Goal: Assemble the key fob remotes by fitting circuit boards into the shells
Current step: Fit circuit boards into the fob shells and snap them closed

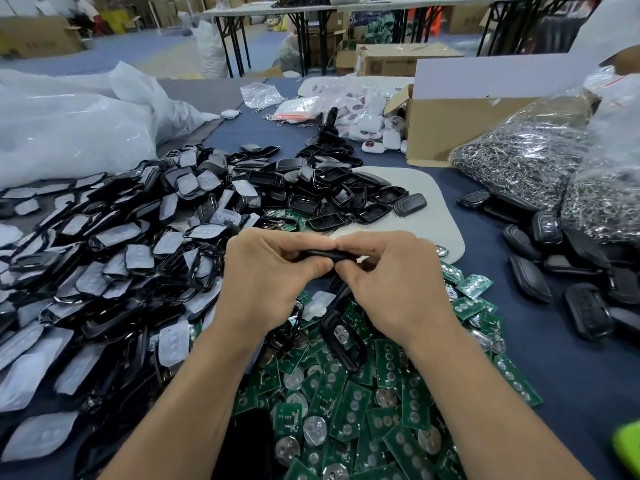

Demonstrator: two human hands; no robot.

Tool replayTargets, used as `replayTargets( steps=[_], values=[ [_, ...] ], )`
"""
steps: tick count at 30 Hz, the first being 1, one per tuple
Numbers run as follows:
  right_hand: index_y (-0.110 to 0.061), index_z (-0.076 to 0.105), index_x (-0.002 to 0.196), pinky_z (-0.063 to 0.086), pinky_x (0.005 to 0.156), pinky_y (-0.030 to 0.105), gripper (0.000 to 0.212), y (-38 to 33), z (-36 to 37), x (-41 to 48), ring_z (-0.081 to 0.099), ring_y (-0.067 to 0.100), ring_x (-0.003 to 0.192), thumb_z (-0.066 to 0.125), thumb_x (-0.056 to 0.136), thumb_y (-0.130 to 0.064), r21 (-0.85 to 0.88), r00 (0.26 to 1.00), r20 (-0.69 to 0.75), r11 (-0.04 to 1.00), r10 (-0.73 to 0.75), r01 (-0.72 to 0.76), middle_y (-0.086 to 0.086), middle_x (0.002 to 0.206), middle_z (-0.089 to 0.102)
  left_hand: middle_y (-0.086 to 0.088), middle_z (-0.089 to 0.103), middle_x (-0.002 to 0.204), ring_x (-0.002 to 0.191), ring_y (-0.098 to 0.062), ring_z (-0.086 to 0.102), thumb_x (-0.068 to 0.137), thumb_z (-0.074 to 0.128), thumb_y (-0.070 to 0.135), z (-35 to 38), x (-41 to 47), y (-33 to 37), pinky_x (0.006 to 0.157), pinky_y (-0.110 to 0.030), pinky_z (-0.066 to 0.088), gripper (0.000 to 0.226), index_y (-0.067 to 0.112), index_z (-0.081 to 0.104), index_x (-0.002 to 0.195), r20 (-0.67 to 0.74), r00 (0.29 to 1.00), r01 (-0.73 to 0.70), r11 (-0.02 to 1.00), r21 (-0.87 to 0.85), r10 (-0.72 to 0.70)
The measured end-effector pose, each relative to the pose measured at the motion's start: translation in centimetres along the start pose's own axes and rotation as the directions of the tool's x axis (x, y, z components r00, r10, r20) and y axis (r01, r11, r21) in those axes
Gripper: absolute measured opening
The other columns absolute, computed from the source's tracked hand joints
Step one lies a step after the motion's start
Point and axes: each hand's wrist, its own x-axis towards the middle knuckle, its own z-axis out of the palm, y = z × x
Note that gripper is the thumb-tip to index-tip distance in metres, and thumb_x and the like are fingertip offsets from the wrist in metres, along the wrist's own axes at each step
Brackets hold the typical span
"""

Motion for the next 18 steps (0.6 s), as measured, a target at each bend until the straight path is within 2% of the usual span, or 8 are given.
replayTargets(
  steps=[2, 4, 5, 7, 9, 11, 14, 18],
  values=[
    [-0.031, 0.082, 0.107, 0.061, 0.089, 0.029, 0.029, 0.1, 0.2, -0.1, 0.074, 0.003, 0.089, 0.08, 0.083, -0.016, 0.02, 1.0, 0.002, 1.0, 0.009, -0.009, -0.014, 0.098, 0.08, 0.006, 0.082, 0.088, 0.084, -0.015, 0.08, 0.074, 0.089, -0.006, 0.2, -0.1, -0.1, 0.079, -0.032, 0.065, 0.035, 0.022, 0.085, 0.093, -0.037, 0.999, -0.006, 1.0, 0.029, 0.007],
    [-0.027, 0.084, 0.102, 0.063, 0.083, 0.03, 0.026, 0.1, 0.6, -0.1, 0.076, 0.004, 0.085, 0.081, 0.083, -0.01, 0.251, 0.993, 0.003, 0.961, 0.119, -0.116, -0.011, 0.092, 0.081, 0.006, 0.082, 0.093, 0.088, -0.015, 0.079, 0.075, 0.091, 0.0, 0.2, 0.1, -0.1, 0.082, -0.031, 0.064, 0.038, 0.025, 0.084, 0.103, -0.106, 0.994, 0.03, 0.999, -0.01, -0.031],
    [-0.025, 0.084, 0.098, 0.062, 0.077, 0.029, 0.024, 0.0, 0.7, 0.0, 0.077, 0.007, 0.08, 0.081, 0.083, -0.007, 0.428, 0.98, 0.027, 0.884, 0.197, -0.189, -0.007, 0.088, 0.081, 0.005, 0.082, 0.097, 0.092, -0.014, 0.079, 0.077, 0.09, 0.005, 0.3, 0.2, 0.0, 0.084, -0.027, 0.063, 0.038, 0.026, 0.083, 0.108, -0.117, 0.991, 0.061, 0.996, -0.064, -0.068],
    [-0.019, 0.084, 0.093, 0.058, 0.067, 0.026, 0.022, -0.3, 1.0, 0.1, 0.073, 0.013, 0.074, 0.079, 0.085, 0.0, 0.697, 0.942, 0.112, 0.65, 0.317, -0.302, 0.005, 0.085, 0.081, 0.0, 0.082, 0.098, 0.093, -0.015, 0.078, 0.084, 0.086, 0.017, 0.8, 0.2, 0.5, 0.084, -0.027, 0.061, 0.023, 0.025, 0.084, 0.105, -0.042, 0.989, 0.128, 0.966, -0.226, -0.141],
    [-0.013, 0.084, 0.095, 0.056, 0.064, 0.022, 0.02, -0.6, 1.3, 0.0, 0.071, 0.015, 0.074, 0.075, 0.088, 0.003, 0.81, 0.912, 0.223, 0.454, 0.345, -0.37, 0.01, 0.088, 0.08, -0.005, 0.082, 0.096, 0.088, -0.018, 0.077, 0.087, 0.079, 0.032, 1.6, -0.2, 1.0, 0.079, -0.031, 0.062, 0.015, 0.024, 0.086, 0.098, 0.023, 0.98, 0.192, 0.921, -0.339, -0.196],
    [-0.008, 0.082, 0.1, 0.058, 0.066, 0.021, 0.018, -1.0, 1.7, -0.2, 0.073, 0.014, 0.078, 0.072, 0.091, 0.003, 0.839, 0.892, 0.307, 0.348, 0.331, -0.418, 0.012, 0.091, 0.08, -0.007, 0.081, 0.093, 0.081, -0.017, 0.076, 0.087, 0.071, 0.041, 2.1, -0.4, 1.3, 0.069, -0.027, 0.061, 0.024, 0.022, 0.085, 0.092, 0.009, 0.977, 0.2, 0.903, -0.381, -0.213],
    [0.0, 0.079, 0.106, 0.061, 0.069, 0.023, 0.017, -1.2, 2.0, -0.4, 0.073, 0.019, 0.081, 0.07, 0.092, 0.005, 0.842, 0.886, 0.353, 0.311, 0.301, -0.441, 0.016, 0.093, 0.08, -0.008, 0.08, 0.088, 0.078, -0.014, 0.074, 0.088, 0.067, 0.043, 2.6, -0.7, 1.6, 0.064, -0.021, 0.059, 0.028, 0.022, 0.085, 0.084, -0.081, 0.976, 0.152, 0.894, -0.422, -0.205],
    [-0.002, 0.08, 0.103, 0.062, 0.071, 0.025, 0.018, -1.2, 2.0, -0.4, 0.076, 0.023, 0.082, 0.071, 0.091, 0.007, 0.827, 0.896, 0.331, 0.368, 0.295, -0.426, 0.017, 0.093, 0.08, -0.014, 0.081, 0.094, 0.084, -0.019, 0.077, 0.094, 0.064, 0.037, 3.3, -0.9, 1.7, 0.07, -0.024, 0.06, 0.031, 0.015, 0.084, 0.086, -0.158, 0.957, 0.144, 0.875, -0.462, -0.241]
  ],
)
